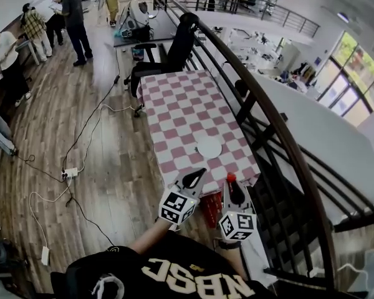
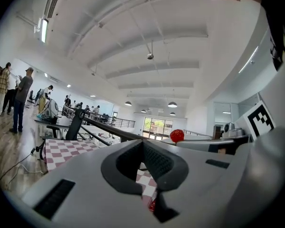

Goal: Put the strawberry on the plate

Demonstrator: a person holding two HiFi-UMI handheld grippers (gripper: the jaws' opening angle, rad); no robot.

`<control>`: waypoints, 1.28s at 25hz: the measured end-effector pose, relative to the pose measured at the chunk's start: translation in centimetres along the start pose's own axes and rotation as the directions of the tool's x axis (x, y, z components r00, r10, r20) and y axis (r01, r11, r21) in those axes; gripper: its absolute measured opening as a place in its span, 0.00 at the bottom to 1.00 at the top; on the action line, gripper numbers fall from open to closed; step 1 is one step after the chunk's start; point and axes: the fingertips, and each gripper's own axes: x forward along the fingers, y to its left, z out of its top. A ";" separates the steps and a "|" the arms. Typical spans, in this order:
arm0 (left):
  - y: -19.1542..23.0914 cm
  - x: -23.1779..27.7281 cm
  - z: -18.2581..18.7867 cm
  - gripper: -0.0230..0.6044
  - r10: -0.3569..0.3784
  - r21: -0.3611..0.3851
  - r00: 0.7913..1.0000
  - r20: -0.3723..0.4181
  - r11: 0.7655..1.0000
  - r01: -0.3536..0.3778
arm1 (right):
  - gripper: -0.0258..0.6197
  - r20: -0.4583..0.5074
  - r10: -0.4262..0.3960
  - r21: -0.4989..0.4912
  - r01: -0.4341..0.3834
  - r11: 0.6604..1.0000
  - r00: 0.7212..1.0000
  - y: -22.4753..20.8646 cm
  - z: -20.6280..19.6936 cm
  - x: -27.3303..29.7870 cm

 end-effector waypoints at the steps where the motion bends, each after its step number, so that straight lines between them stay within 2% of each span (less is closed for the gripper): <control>1: 1.4 0.2 0.2 0.05 0.010 0.019 1.000 -0.005 1.000 -0.010 | 0.19 0.008 0.017 -0.006 -0.016 1.000 1.000 0.6 0.4 1.5; 4: 5.3 1.2 0.9 0.05 0.050 0.071 0.999 0.001 0.996 -0.050 | 0.19 0.025 0.044 -0.034 -0.043 0.998 0.999 1.4 1.7 5.6; 9: 9.8 2.5 0.6 0.05 0.072 0.046 0.997 -0.036 0.996 -0.070 | 0.19 0.008 0.041 -0.043 -0.041 0.998 0.999 2.0 2.1 8.9; 13: 10.3 3.8 0.1 0.05 0.043 -0.010 0.998 -0.047 0.999 -0.044 | 0.19 0.011 0.024 -0.049 -0.023 0.999 1.000 1.7 2.5 9.6; 17: 10.1 5.2 -0.6 0.05 0.014 -0.026 0.998 -0.062 1.000 -0.016 | 0.19 0.003 -0.015 -0.046 0.015 0.999 1.000 0.2 2.1 10.0; 22: 11.0 7.6 -1.7 0.05 0.013 -0.026 0.997 -0.077 1.000 -0.015 | 0.19 -0.044 -0.029 -0.023 0.028 0.999 0.999 -2.0 -0.4 11.9; 29: 13.2 11.8 -4.7 0.05 0.005 -0.010 0.983 -0.183 1.000 -0.007 | 0.19 -0.116 -0.024 -0.023 0.021 1.000 0.993 -5.4 -2.4 15.9; 32: 14.2 14.0 -5.5 0.05 0.006 -0.005 0.979 -0.204 1.000 -0.007 | 0.19 -0.162 -0.022 -0.016 0.020 1.000 0.986 -7.4 -3.4 17.7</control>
